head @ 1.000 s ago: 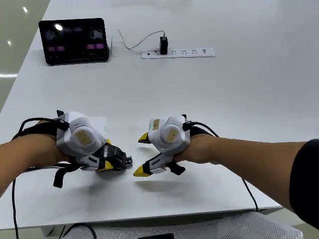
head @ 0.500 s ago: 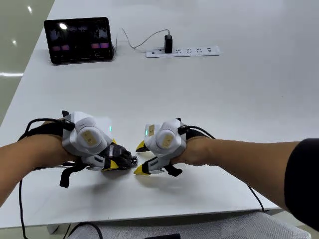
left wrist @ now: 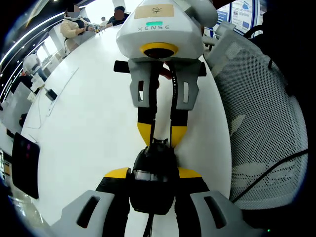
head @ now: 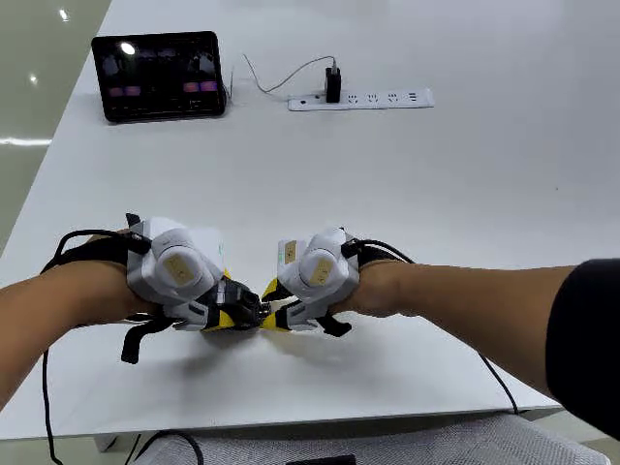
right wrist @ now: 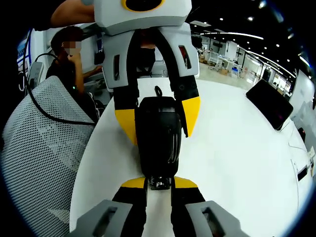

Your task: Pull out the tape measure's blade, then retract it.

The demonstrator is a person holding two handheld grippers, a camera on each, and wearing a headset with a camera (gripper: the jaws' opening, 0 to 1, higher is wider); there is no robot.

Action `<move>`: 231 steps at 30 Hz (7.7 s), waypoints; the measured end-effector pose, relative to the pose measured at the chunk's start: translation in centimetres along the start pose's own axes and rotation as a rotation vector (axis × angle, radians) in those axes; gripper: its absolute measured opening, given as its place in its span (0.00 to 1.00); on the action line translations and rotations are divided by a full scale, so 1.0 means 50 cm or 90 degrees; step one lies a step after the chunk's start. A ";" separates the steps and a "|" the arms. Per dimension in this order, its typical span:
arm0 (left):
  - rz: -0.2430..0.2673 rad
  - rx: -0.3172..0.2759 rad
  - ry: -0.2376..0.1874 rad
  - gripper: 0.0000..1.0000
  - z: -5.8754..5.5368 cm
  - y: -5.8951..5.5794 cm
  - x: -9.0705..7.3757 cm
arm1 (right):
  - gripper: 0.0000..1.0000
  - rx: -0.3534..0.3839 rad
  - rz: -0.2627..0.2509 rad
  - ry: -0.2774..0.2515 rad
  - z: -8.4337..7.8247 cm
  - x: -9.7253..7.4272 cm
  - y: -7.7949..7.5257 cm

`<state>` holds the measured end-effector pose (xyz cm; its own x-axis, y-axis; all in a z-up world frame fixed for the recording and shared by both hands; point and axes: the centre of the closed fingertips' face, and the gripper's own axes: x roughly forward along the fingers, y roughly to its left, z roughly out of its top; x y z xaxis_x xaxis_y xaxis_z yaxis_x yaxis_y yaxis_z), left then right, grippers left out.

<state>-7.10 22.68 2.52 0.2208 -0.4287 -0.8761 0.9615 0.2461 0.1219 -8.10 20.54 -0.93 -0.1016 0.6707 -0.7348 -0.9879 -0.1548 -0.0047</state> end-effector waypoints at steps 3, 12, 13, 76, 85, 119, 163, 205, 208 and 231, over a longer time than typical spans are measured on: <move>0.001 0.000 -0.001 0.29 0.000 0.000 0.000 | 0.13 -0.006 -0.002 0.006 -0.004 0.002 -0.002; 0.000 -0.001 -0.002 0.29 0.000 0.000 0.002 | 0.12 -0.005 0.004 0.039 -0.009 0.004 0.000; 0.000 -0.001 -0.001 0.29 0.000 0.000 0.002 | 0.12 -0.010 0.004 0.038 -0.010 0.004 0.000; -0.007 -0.010 0.003 0.29 0.000 -0.002 -0.002 | 0.11 0.031 0.002 0.039 -0.033 -0.013 -0.005; -0.006 -0.007 0.003 0.28 -0.002 0.000 -0.001 | 0.11 0.036 0.002 0.041 -0.036 -0.015 -0.006; -0.001 -0.014 0.004 0.28 -0.002 0.003 -0.001 | 0.11 0.039 0.000 0.057 -0.065 -0.041 -0.008; 0.004 -0.015 0.001 0.29 -0.002 0.001 0.001 | 0.11 0.059 0.000 0.075 -0.115 -0.087 -0.004; 0.009 -0.010 -0.001 0.29 0.000 -0.001 0.002 | 0.11 0.068 -0.003 0.078 -0.165 -0.136 0.001; 0.009 -0.009 -0.002 0.29 0.001 -0.002 0.001 | 0.11 0.059 -0.002 0.083 -0.168 -0.139 0.002; 0.009 -0.010 -0.005 0.29 0.004 -0.006 -0.002 | 0.11 0.079 -0.009 0.091 -0.199 -0.166 0.003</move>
<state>-7.36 22.47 2.68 0.2357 -0.4318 -0.8706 0.9556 0.2660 0.1268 -6.25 7.75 -1.58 -0.0783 0.5615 -0.8237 -0.9969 -0.0497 0.0608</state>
